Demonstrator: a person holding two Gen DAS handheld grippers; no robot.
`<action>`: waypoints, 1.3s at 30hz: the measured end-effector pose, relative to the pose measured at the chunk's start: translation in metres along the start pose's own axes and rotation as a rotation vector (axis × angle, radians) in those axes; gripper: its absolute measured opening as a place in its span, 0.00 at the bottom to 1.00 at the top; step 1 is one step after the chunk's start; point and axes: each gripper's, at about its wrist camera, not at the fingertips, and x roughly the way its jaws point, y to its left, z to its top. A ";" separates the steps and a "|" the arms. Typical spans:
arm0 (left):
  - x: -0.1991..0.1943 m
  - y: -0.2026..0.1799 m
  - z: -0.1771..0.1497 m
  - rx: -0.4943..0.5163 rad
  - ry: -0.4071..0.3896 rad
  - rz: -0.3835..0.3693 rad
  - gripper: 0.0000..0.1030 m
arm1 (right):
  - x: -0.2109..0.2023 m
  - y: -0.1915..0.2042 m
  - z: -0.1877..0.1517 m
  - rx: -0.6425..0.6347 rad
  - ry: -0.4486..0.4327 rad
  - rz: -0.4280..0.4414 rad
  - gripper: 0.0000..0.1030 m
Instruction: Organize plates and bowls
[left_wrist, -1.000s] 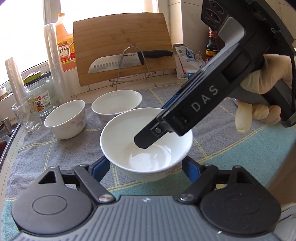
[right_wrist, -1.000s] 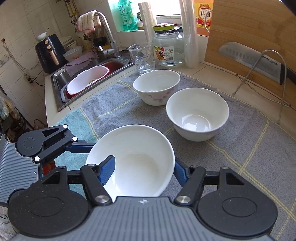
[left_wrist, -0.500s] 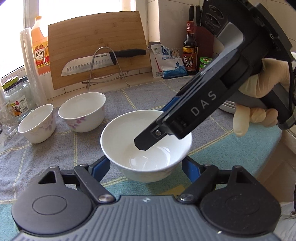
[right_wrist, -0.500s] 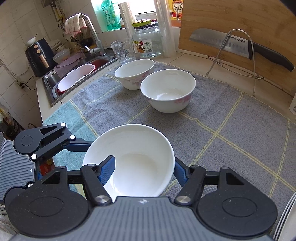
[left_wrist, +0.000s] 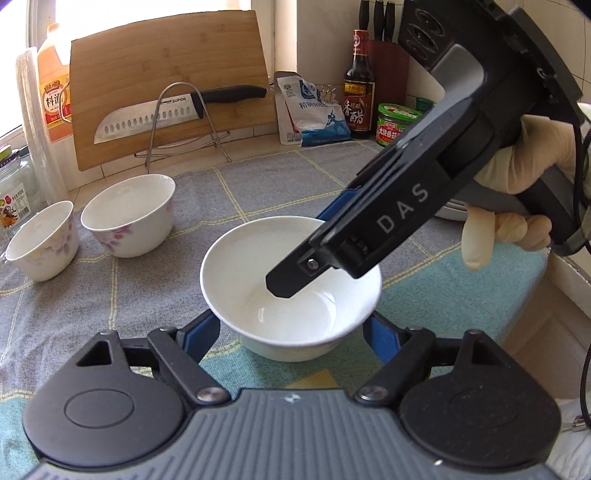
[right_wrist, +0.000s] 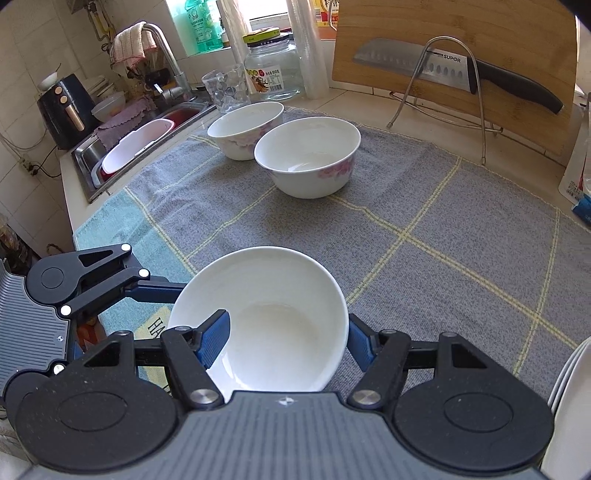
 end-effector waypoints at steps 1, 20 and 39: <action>0.001 0.000 0.000 -0.003 0.002 -0.006 0.82 | 0.000 -0.001 -0.001 0.003 0.002 -0.001 0.71; -0.018 0.014 0.001 0.001 -0.009 -0.012 0.93 | -0.005 0.003 0.013 -0.030 -0.039 -0.012 0.95; -0.011 0.102 0.016 -0.048 -0.082 0.233 0.93 | 0.008 0.002 0.068 -0.139 -0.042 -0.049 0.95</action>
